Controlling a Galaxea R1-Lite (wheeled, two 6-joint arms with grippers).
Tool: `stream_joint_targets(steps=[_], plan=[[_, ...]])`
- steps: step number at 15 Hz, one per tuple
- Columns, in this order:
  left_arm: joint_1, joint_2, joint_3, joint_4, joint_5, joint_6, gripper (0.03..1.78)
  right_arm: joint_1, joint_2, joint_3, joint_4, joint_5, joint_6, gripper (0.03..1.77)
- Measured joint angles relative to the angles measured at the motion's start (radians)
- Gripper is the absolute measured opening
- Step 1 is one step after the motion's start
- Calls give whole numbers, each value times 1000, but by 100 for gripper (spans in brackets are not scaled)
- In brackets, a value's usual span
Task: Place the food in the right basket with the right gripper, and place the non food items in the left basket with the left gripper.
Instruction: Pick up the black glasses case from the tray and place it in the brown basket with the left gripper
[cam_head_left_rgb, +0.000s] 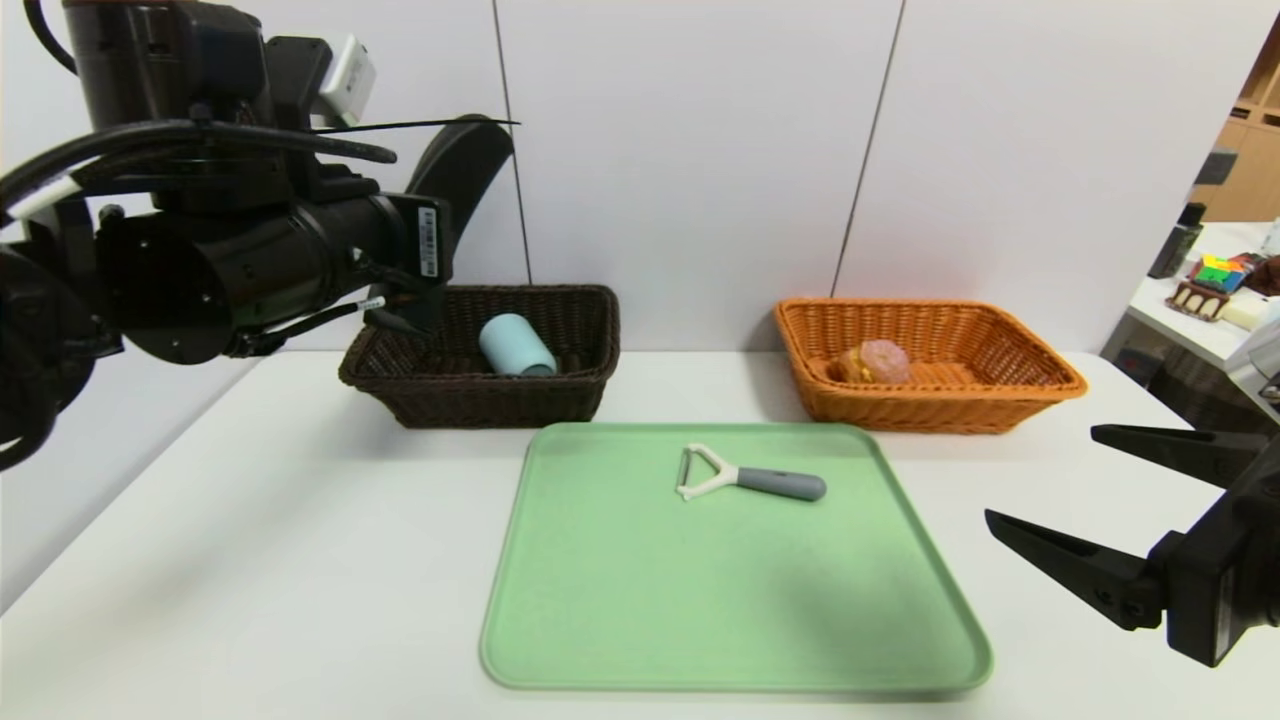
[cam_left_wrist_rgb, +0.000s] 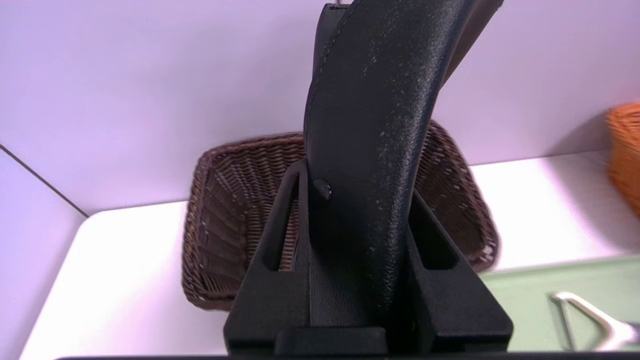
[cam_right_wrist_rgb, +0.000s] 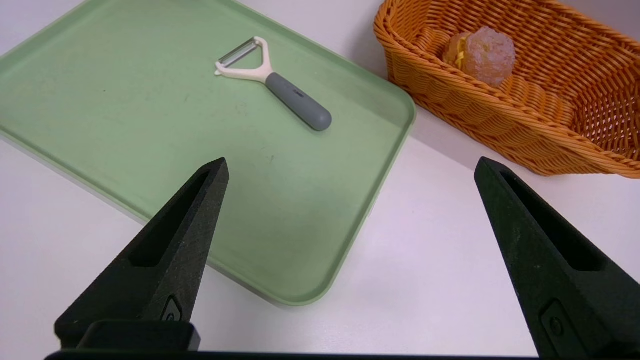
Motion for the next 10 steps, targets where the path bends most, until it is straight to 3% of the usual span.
stream_joint_targets(steps=[6,10], plan=[[154,159,-92,-10,-233,114,48,0,1,3,1,3,0,169],[216,208,-102,-7,-467,244,48,0,1,4,0,4,1,169]])
